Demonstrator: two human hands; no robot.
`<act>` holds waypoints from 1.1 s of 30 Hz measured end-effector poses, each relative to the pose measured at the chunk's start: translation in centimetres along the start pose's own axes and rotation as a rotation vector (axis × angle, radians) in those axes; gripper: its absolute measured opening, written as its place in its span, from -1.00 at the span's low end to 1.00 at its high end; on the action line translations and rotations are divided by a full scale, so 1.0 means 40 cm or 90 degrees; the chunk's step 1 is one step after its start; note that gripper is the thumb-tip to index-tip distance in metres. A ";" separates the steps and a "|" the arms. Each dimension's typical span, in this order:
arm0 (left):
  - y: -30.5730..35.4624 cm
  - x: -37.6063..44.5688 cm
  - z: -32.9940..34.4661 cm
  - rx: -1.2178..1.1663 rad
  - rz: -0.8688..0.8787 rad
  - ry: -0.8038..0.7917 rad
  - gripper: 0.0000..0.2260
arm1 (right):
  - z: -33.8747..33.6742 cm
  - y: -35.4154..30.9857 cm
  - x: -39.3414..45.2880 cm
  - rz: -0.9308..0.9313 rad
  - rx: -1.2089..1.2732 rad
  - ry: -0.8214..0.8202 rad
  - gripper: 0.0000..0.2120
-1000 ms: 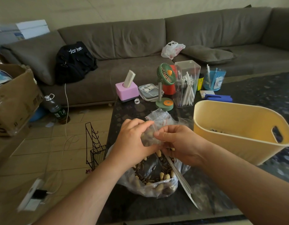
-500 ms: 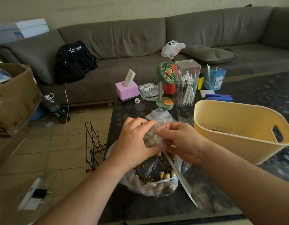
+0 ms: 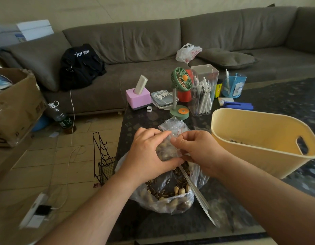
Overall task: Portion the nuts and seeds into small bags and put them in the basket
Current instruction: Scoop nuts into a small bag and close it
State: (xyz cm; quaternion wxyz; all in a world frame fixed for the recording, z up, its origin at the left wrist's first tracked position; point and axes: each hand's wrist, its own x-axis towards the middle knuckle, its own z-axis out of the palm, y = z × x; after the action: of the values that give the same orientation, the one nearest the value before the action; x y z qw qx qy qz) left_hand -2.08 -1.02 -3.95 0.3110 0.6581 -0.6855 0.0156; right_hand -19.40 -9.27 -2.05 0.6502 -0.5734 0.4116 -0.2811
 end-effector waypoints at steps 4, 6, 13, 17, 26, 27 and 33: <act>0.000 0.000 0.001 0.005 -0.012 -0.010 -0.20 | -0.007 0.008 0.005 -0.038 -0.055 0.008 -0.82; 0.000 -0.001 0.001 0.010 -0.017 -0.020 -0.20 | -0.008 0.006 0.003 -0.060 -0.068 0.007 -0.83; -0.003 0.000 0.004 0.010 -0.030 -0.013 -0.23 | -0.010 -0.007 -0.003 -0.074 -0.090 -0.008 -0.86; -0.009 0.001 0.007 0.009 -0.044 -0.012 -0.23 | -0.012 -0.008 -0.006 -0.065 -0.118 -0.050 -0.80; -0.037 0.007 -0.008 -0.057 -0.122 -0.057 -0.39 | -0.047 0.007 0.007 -0.104 -0.339 -0.084 -0.84; -0.046 0.008 -0.015 -0.099 -0.138 -0.112 -0.42 | -0.063 0.013 0.008 -0.158 -0.521 -0.108 -0.90; -0.087 -0.011 -0.033 -0.166 -0.183 -0.413 -0.37 | -0.104 0.087 -0.012 -0.209 -0.889 -0.345 -0.49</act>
State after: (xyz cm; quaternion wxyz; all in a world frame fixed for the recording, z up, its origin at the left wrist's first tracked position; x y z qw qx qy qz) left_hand 1.60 -0.54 -4.41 0.1575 0.6733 -0.6453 -0.3248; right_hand -23.59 -10.37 -5.37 0.1650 -0.9537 0.2297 0.1018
